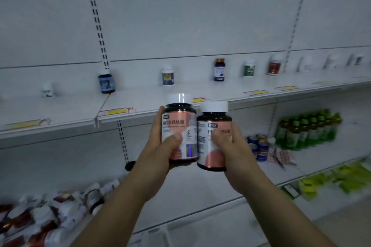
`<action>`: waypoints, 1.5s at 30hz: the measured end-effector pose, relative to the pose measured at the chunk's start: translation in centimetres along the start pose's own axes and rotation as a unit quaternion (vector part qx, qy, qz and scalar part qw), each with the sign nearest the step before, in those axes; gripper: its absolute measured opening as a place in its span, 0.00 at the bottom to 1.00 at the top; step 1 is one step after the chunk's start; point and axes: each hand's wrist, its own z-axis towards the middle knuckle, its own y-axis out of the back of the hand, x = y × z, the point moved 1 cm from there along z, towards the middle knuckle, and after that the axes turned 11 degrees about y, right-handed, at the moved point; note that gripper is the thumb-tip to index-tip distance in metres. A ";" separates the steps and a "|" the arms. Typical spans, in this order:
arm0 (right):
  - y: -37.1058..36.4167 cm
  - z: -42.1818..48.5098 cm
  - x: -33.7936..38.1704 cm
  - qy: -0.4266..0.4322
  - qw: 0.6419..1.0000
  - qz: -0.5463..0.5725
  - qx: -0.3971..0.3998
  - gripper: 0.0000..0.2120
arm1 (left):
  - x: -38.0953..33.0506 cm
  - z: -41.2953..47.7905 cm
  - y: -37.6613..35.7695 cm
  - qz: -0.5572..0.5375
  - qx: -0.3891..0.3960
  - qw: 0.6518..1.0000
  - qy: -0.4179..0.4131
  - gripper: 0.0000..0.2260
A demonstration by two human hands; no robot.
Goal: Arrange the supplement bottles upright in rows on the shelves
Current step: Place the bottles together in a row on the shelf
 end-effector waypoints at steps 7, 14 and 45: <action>20.0 -0.8 8.9 0.086 0.979 -0.100 -0.156 0.17 | 3.5 7.5 -18.7 0.039 0.159 0.986 0.009 0.33; 36.4 -3.2 16.2 0.113 0.935 -0.223 -0.253 0.23 | 7.3 13.7 -37.4 0.003 0.270 0.963 0.011 0.31; 96.3 10.9 25.1 0.080 0.837 -0.316 -0.440 0.16 | 25.7 48.8 -94.6 0.107 0.457 0.882 0.028 0.22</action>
